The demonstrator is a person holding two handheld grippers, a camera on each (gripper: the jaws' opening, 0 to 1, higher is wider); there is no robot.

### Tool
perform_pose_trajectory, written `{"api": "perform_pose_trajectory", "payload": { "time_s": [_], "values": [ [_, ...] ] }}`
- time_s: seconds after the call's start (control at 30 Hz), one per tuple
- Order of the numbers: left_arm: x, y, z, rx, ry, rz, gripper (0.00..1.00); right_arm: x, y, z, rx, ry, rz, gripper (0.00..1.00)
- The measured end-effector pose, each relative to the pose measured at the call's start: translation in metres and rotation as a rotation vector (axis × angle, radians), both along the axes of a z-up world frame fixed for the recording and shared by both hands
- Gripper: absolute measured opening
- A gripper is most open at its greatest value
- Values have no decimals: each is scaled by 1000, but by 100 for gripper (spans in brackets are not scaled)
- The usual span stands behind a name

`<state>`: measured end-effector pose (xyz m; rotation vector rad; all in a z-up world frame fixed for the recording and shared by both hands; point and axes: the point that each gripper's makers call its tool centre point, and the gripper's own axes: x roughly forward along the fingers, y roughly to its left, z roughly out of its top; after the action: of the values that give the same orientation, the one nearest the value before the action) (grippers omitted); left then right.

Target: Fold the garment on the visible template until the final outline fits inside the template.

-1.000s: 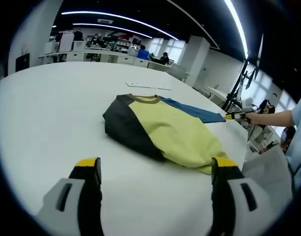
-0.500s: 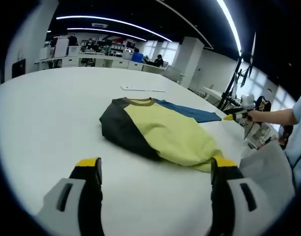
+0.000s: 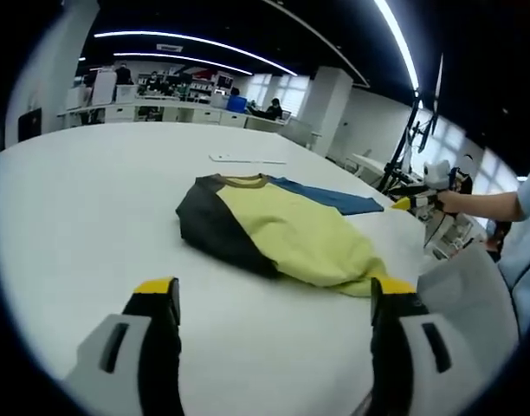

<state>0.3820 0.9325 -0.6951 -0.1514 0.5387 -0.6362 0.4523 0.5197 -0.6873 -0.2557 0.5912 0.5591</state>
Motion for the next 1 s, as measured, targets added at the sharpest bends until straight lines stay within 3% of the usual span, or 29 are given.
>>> {"api": "perform_pose_trajectory", "payload": {
  "time_s": [0.33, 0.67, 0.87, 1.0],
  "values": [
    [-7, 7, 2, -8, -11, -8, 88, -8, 50, 3, -9, -15, 114, 63],
    [-18, 22, -4, 46, -8, -10, 88, -17, 97, -2, 7, 11, 227, 60],
    [-22, 21, -6, 43, -11, 6, 88, -47, 148, -3, -12, 5, 426, 50],
    [-24, 19, -5, 32, -12, 20, 88, -74, 183, -9, -85, -2, 601, 44]
  ]
}}
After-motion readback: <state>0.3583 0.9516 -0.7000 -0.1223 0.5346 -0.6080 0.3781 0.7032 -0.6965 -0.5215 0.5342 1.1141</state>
